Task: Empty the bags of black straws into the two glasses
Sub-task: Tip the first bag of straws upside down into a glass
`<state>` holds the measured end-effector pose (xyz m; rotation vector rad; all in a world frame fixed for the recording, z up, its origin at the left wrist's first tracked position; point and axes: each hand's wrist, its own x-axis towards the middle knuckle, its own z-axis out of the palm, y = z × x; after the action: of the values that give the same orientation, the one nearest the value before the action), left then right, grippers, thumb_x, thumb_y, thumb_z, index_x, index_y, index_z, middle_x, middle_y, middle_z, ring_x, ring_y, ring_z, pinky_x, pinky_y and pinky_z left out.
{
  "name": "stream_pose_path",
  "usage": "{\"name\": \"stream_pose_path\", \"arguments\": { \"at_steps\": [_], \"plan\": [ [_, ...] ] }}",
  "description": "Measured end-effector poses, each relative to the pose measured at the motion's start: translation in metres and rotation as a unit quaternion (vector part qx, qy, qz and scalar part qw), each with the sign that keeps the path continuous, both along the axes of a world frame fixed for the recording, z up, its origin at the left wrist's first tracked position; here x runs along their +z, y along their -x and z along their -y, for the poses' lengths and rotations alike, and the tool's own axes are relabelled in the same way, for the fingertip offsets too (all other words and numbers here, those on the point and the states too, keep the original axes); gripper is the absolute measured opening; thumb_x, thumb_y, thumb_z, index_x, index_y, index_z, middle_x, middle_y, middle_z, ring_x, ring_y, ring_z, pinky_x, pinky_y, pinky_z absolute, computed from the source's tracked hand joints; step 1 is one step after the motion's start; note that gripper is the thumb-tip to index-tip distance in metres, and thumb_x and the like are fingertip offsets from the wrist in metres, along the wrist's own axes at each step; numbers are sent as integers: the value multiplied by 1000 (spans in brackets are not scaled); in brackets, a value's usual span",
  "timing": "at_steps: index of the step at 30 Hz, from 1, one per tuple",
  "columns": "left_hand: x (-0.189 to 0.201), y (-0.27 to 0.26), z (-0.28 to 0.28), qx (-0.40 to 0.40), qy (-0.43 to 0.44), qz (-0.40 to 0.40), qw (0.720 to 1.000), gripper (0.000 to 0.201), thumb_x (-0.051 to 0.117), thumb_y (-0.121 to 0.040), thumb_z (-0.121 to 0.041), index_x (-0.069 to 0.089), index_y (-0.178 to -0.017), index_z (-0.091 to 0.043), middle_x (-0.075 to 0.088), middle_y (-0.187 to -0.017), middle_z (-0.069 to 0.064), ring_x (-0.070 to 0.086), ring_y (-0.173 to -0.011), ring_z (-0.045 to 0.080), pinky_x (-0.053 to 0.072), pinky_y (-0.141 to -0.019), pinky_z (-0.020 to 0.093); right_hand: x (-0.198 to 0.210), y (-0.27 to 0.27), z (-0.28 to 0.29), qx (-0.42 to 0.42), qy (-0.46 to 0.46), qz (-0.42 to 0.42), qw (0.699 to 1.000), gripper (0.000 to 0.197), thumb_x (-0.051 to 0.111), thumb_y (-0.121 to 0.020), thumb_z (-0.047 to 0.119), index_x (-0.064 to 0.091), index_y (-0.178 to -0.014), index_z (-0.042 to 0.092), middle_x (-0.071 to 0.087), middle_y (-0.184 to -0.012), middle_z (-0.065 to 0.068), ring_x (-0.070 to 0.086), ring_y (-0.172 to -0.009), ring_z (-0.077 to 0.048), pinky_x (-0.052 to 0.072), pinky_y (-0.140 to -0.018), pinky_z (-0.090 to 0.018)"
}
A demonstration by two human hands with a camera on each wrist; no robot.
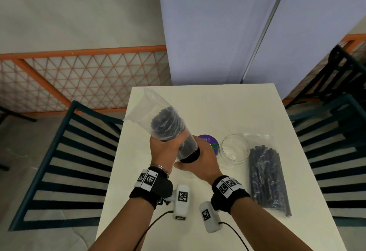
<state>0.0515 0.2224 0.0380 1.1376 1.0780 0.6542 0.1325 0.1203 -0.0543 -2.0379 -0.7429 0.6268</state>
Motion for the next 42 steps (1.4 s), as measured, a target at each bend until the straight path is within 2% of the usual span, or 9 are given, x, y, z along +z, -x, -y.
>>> {"name": "stream_pose_path", "arguments": {
  "at_steps": [4, 10, 15, 21, 23, 27, 34, 38, 42],
  "plan": [
    [-1, 4, 20, -85, -59, -58, 993, 68, 102, -54, -34, 72, -114, -27, 80, -107, -8, 77, -100, 9, 63, -98, 43, 4, -4, 3, 4, -28, 0, 1000, 71, 99, -46, 52, 68, -109, 39, 76, -106, 14, 74, -99, -9, 64, -81, -43],
    [13, 9, 21, -97, -113, -24, 988, 89, 102, -49, -45, 68, -128, -22, 79, -117, -6, 77, -108, 11, 64, -97, 41, 10, -7, 5, 11, -68, -35, 997, 72, 104, -51, 39, 70, -114, 33, 78, -110, 9, 76, -103, -13, 65, -83, -45],
    [36, 12, 17, -83, -141, 11, 987, 77, 93, -49, -54, 66, -119, -36, 77, -113, -12, 76, -101, 1, 62, -86, 23, 4, -6, 5, 12, -31, -54, 998, 95, 102, -39, 62, 63, -123, 38, 74, -119, 11, 73, -109, -12, 64, -88, -45],
    [65, 15, 14, -76, -129, 30, 988, 34, 85, -86, -38, 72, -117, -37, 79, -109, -18, 73, -103, -6, 60, -89, 23, 11, -5, 10, 1, -23, -56, 998, 81, 102, -40, 50, 63, -111, 42, 73, -112, 14, 71, -104, -9, 63, -88, -41],
    [74, 15, 12, -84, -158, 20, 984, 35, 76, -92, -42, 75, -126, -31, 78, -119, -16, 71, -112, -4, 59, -97, 26, 12, -4, 11, -1, -25, -66, 998, 82, 102, -40, 54, 64, -111, 39, 74, -110, 14, 71, -102, -9, 63, -87, -43],
    [91, 17, 11, -101, -209, 7, 973, 32, 64, -105, -35, 72, -136, -30, 76, -127, -14, 66, -119, -7, 52, -93, 7, 15, -4, 12, -6, -14, -69, 997, 82, 101, -41, 56, 65, -112, 35, 75, -106, 15, 72, -99, -4, 64, -85, -38],
    [121, 21, 6, -102, -293, 10, 951, 40, 61, -104, -42, 70, -137, -21, 77, -125, -9, 69, -119, 4, 56, -101, 27, 22, -2, 11, -15, -8, -84, 996, 92, 97, -45, 53, 58, -124, 27, 70, -117, 13, 68, -110, -12, 59, -96, -44],
    [132, 24, 3, -86, -298, 3, 951, 39, 62, -102, -48, 73, -128, -20, 78, -105, -9, 74, -104, 17, 58, -84, 31, 26, -2, 12, -13, -14, -94, 995, 95, 100, -47, 46, 56, -128, 24, 69, -122, 10, 66, -114, -14, 57, -101, -45],
    [151, 28, 5, -77, -296, 21, 952, 39, 62, -103, -47, 72, -127, -18, 79, -109, -7, 74, -104, 8, 60, -91, 37, 29, -4, 16, -3, -9, -82, 997, 101, 102, -43, 49, 55, -130, 28, 68, -124, 13, 65, -117, -12, 56, -103, -44]
  ]
}}
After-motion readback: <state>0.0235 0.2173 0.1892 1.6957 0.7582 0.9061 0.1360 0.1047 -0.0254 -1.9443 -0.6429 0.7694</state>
